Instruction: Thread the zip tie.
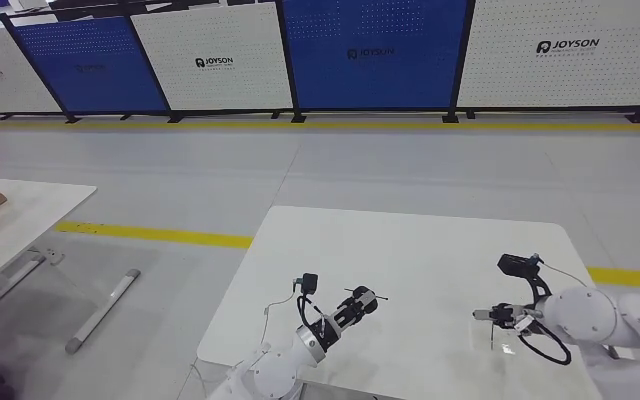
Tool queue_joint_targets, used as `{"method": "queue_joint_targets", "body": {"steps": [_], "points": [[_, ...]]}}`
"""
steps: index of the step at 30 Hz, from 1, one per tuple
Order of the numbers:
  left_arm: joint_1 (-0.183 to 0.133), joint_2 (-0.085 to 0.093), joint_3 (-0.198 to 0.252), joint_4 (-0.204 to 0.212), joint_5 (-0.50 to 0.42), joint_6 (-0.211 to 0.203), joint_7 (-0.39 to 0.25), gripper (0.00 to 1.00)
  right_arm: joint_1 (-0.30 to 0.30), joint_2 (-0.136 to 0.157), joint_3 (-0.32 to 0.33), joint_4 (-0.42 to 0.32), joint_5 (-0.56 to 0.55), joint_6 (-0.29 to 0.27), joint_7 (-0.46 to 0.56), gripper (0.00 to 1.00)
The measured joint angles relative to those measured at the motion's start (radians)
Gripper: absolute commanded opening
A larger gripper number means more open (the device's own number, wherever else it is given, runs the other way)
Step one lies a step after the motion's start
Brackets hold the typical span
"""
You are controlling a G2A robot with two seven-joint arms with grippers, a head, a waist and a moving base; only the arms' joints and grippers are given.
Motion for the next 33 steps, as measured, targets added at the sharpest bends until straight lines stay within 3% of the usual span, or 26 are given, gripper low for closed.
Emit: {"method": "queue_joint_targets", "body": {"steps": [11,33], "points": [[0.000,0.000,0.000,0.000,0.000,0.000,0.000,0.00,-0.027,-0.013,0.006,0.025,-0.047,0.000,0.003,0.38],[0.000,0.000,0.000,0.000,0.000,0.000,0.000,0.00,0.099,-0.063,-0.141,0.193,-0.090,0.000,0.003,0.19]]}}
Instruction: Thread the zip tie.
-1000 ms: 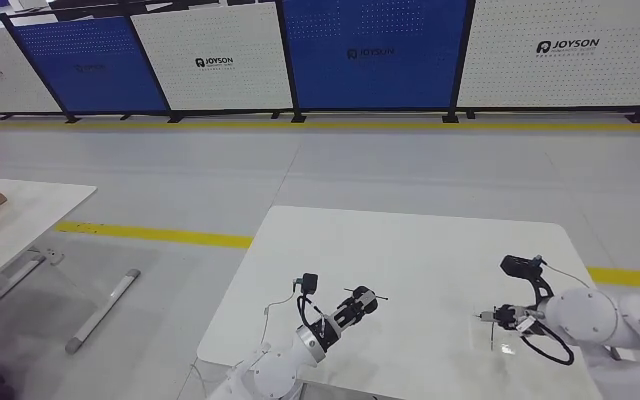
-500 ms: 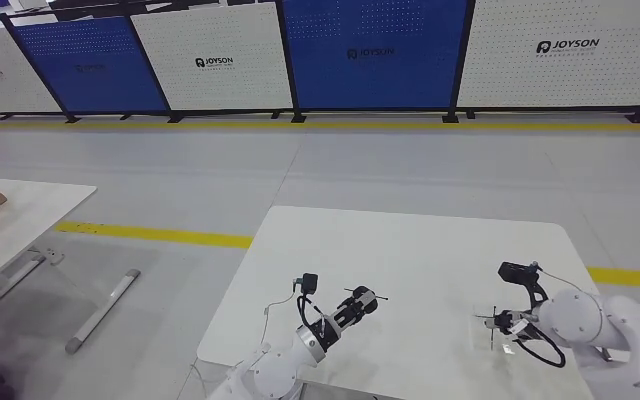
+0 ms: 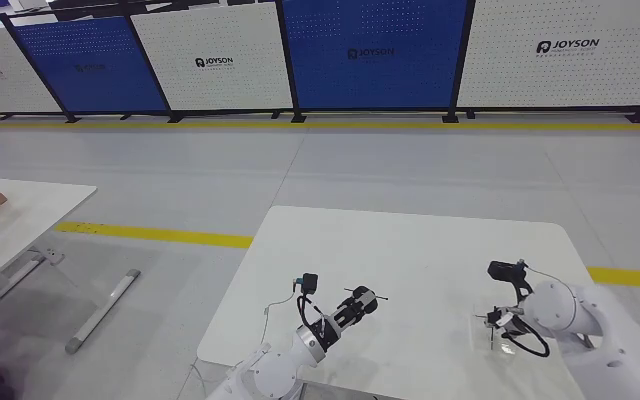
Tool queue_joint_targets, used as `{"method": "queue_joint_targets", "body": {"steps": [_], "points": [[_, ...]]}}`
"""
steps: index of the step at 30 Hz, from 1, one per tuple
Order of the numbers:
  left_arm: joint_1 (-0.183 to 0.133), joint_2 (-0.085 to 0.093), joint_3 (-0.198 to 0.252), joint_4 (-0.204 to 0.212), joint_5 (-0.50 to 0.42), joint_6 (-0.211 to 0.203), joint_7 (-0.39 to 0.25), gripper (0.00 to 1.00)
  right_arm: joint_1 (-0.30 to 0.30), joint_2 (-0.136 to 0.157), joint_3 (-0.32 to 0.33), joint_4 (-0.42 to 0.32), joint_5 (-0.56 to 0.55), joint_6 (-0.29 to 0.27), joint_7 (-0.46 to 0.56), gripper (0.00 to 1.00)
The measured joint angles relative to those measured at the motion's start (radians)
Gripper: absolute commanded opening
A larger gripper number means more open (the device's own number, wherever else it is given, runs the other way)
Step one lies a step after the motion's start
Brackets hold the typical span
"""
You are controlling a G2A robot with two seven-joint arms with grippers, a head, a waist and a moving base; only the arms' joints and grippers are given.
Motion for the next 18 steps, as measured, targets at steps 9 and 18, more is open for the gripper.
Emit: {"method": "queue_joint_targets", "body": {"steps": [9,18], "points": [[0.000,0.000,0.000,0.000,0.000,0.000,0.000,0.00,0.018,-0.006,-0.034,0.032,-0.013,0.000,0.000,0.19],[0.000,0.000,0.000,0.000,0.000,0.000,0.000,0.00,0.032,-0.008,-0.064,0.050,-0.014,0.000,0.000,0.21]]}}
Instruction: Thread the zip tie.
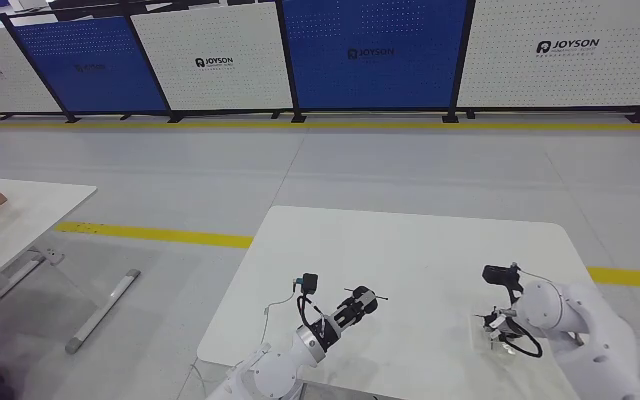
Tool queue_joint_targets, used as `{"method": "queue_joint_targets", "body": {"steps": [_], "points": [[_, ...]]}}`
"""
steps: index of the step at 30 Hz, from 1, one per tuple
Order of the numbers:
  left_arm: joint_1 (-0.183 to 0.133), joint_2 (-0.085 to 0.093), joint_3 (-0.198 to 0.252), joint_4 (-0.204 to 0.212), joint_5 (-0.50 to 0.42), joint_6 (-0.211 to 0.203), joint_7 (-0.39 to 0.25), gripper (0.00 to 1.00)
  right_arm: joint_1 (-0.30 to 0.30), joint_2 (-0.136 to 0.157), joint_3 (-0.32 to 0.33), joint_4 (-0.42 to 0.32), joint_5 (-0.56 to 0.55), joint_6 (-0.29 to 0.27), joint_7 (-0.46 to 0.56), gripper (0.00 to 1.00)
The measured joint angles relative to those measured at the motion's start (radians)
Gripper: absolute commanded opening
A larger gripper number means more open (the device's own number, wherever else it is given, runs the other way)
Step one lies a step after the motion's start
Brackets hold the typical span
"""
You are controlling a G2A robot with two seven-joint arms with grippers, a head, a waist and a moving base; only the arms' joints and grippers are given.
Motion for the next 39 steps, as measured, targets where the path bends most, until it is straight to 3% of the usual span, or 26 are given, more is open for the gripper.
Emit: {"method": "queue_joint_targets", "body": {"steps": [4,8,18,24,30,33,35,39], "points": [[0.000,0.000,0.000,0.000,0.000,0.000,0.000,0.00,0.011,-0.001,-0.014,0.012,0.002,0.000,0.000,0.17],[0.000,0.000,0.000,0.000,0.000,0.000,0.000,0.00,0.025,-0.003,-0.025,0.027,0.011,0.000,0.000,0.00],[0.000,0.000,0.000,0.000,0.000,0.000,0.000,0.00,0.023,0.002,-0.018,0.013,0.019,0.000,0.000,0.00],[0.000,0.000,0.000,0.000,0.000,0.000,0.000,0.00,-0.056,0.026,0.075,-0.089,0.016,0.000,0.000,0.00],[0.000,0.000,0.000,0.000,0.000,0.000,0.000,0.00,-0.200,0.041,0.264,-0.256,0.038,0.000,-0.017,0.00],[0.000,0.000,0.000,0.000,0.000,0.000,0.000,0.00,-0.285,0.034,0.356,-0.332,0.046,0.000,-0.116,0.00],[0.000,0.000,0.000,0.000,0.000,0.000,0.000,0.00,-0.323,0.026,0.388,-0.344,0.041,0.000,-0.173,0.00],[0.000,0.000,0.000,0.000,0.000,0.000,0.000,0.00,-0.324,0.021,0.388,-0.338,0.053,0.000,-0.164,0.00]]}}
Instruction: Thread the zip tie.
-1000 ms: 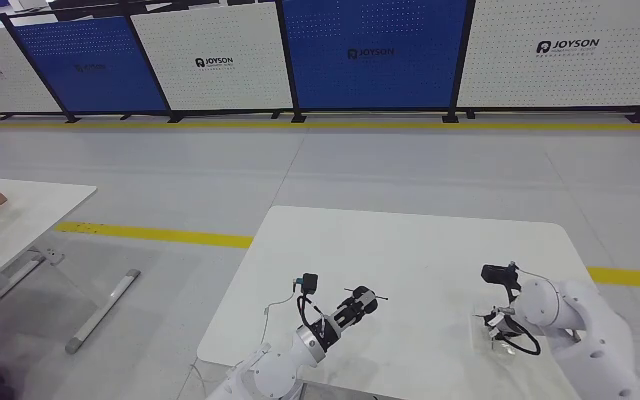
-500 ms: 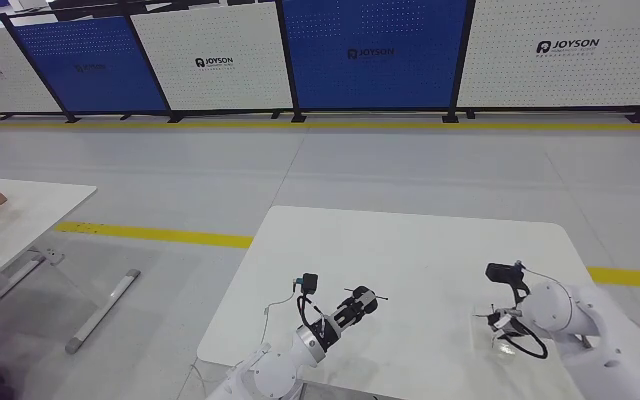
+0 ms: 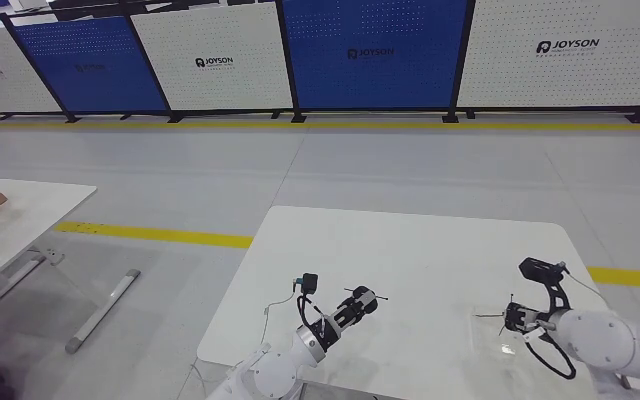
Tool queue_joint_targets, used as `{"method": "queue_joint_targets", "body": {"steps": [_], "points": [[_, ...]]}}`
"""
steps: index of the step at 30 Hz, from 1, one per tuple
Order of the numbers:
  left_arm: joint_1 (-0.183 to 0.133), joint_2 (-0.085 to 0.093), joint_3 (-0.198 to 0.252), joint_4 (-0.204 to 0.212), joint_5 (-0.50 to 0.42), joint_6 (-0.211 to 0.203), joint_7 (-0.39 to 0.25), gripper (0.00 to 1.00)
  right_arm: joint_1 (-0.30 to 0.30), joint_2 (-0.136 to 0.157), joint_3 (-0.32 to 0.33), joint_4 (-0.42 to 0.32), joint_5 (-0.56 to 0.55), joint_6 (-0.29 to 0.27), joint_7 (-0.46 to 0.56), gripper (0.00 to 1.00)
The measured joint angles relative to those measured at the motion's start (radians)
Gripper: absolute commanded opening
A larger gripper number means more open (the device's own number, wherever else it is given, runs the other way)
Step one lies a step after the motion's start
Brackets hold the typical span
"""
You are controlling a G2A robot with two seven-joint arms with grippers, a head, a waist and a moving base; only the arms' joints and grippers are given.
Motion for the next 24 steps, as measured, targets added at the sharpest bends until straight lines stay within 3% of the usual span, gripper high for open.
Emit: {"method": "queue_joint_targets", "body": {"steps": [9,12,15,22,24], "points": [[0.000,0.000,0.000,0.000,0.000,0.000,0.000,0.00,0.000,0.000,0.000,0.000,-0.001,0.000,0.000,0.00],[0.000,0.000,0.000,0.000,0.000,0.000,0.000,0.00,-0.015,-0.003,-0.002,0.000,0.007,-0.002,-0.053,0.00],[0.000,0.000,0.000,0.000,0.000,0.000,0.000,0.00,-0.050,-0.010,0.025,-0.031,0.062,0.000,-0.163,0.00],[0.000,0.000,0.000,0.000,0.000,0.000,0.000,0.00,-0.251,-0.042,0.103,-0.149,0.232,0.000,-0.592,0.00],[0.000,0.000,0.000,0.000,0.000,0.000,0.000,0.00,-0.277,-0.045,0.098,-0.157,0.227,0.000,-0.646,0.00]]}}
